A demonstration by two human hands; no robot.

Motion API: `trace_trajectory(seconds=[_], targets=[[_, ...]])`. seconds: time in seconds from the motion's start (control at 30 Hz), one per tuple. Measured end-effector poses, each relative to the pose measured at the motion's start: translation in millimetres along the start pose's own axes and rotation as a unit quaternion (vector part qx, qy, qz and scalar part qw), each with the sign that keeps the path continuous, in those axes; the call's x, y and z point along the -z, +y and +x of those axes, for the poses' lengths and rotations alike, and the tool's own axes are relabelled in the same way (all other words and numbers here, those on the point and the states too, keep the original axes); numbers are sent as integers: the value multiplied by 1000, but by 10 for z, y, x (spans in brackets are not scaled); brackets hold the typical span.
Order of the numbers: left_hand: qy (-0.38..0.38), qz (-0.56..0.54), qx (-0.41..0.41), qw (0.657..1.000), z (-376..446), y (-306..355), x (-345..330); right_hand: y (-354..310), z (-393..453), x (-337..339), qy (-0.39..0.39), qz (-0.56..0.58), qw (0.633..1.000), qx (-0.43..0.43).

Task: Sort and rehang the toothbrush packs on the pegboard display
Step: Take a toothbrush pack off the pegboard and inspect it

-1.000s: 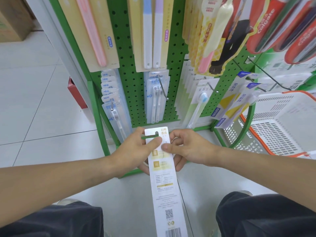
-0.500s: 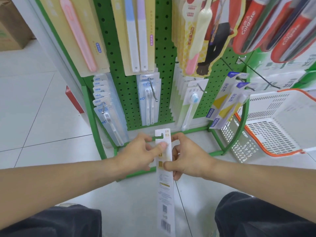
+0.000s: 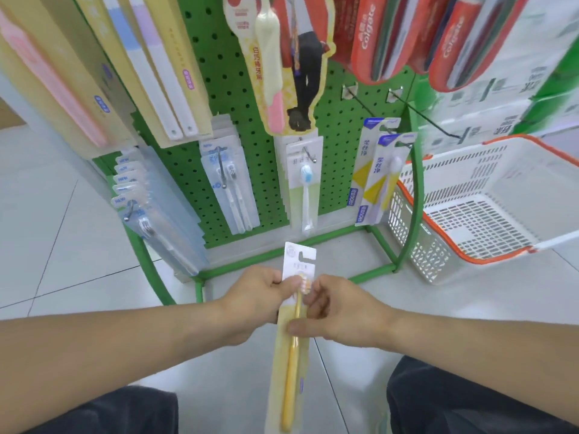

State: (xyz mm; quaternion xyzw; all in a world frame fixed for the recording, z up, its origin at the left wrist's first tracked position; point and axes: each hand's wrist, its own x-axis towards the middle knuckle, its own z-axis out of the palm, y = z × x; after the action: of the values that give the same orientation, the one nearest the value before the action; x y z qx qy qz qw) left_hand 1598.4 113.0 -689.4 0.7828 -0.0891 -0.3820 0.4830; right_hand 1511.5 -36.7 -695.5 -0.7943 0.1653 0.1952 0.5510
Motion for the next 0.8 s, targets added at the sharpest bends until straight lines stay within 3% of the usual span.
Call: trace_trajectory(seconds=[0.13,0.2,0.4,0.57,0.67,0.8], targets=[[127,-33,-34,991,268,170,-370,92,-66,45,150,-28,988,25],[151,-58,-35,986,434,250,-618,163,-114,136,203,-6,979,5],[67,-84,-38,993,802,407,-1411,652,-351,709,200,-18,976,-84],[16,-134,-34,990,1101,559,-1928,1091,-626,1164,149,-78,980,-102],[25,-135,-44,990,1337,648,-2189,1255,-810,1503,134,-128,976,-114],[60,-154,-84,983,1695,747,-2498,1515,-1009,1962,189,-64,977,-78]])
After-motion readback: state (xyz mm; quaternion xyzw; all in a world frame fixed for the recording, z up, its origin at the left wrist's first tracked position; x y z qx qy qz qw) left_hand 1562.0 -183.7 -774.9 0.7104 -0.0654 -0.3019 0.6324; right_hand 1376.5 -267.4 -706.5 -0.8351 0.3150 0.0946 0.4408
